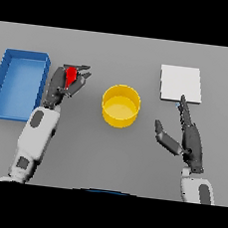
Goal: Pick up the red beaker and tilt it to pour out 1 green nut into yellow bowl. Pick up the yellow bowl and place it on the metallic measuring scale.
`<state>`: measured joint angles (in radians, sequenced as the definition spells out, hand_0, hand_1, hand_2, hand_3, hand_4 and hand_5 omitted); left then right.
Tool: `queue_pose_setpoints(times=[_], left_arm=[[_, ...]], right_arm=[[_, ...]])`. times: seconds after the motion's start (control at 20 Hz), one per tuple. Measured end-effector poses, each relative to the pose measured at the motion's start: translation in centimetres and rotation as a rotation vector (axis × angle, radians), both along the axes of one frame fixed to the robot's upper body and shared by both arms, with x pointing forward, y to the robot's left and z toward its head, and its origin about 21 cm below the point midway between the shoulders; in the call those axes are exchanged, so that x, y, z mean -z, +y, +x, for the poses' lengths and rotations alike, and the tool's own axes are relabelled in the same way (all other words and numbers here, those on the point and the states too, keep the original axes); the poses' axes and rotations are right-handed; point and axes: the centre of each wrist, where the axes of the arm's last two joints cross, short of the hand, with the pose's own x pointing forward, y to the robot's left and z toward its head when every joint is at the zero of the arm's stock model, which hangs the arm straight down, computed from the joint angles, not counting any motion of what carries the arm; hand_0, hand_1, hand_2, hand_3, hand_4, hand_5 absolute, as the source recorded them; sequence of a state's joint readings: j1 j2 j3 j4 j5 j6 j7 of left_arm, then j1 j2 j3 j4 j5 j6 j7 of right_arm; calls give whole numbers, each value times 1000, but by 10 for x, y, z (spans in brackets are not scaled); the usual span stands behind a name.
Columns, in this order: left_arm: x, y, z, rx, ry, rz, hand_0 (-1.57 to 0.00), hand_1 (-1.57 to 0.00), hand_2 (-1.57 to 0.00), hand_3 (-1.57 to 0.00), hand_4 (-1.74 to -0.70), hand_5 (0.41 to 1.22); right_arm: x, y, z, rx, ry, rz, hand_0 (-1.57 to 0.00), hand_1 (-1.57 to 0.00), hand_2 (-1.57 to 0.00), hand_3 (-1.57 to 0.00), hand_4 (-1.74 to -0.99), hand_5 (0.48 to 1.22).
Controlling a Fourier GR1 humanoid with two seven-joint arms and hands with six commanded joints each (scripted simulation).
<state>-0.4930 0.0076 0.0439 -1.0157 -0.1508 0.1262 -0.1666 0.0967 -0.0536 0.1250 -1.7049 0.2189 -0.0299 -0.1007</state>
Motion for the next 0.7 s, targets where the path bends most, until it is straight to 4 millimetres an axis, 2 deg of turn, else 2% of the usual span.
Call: queue_pose_setpoints(times=[0.1,0.2,0.35,0.5,0.65,0.7], left_arm=[[-12,-1,-2,4,-42,27,-1546,-1546,-1547,-1547,-1716,1097],[-34,-4,3,23,-75,87,-1555,-1555,-1556,-1555,-1725,1107],[-56,-13,5,130,-78,316,-1563,-1563,-1563,-1563,-1733,1121],[-63,-14,5,188,-76,440,-1563,-1563,-1563,-1563,-1733,1115],[-66,-12,7,209,-66,491,-1564,-1565,-1565,-1565,-1734,1112],[-70,-12,10,218,-76,557,-1566,-1566,-1566,-1566,-1736,1112]], right_arm=[[-1,3,4,-2,-5,-10,1,1,1,1,-1250,672],[-1,4,2,7,-12,-21,1,1,1,1,-1249,679],[-5,4,-1,2,-23,-49,1,1,1,1,-1243,691],[-2,8,-4,1,-10,-44,1,1,1,1,-1243,700],[-3,5,-5,7,-6,-43,1,1,1,1,-1248,711],[-3,2,-8,1,-11,-43,1,1,1,1,-1251,714]])
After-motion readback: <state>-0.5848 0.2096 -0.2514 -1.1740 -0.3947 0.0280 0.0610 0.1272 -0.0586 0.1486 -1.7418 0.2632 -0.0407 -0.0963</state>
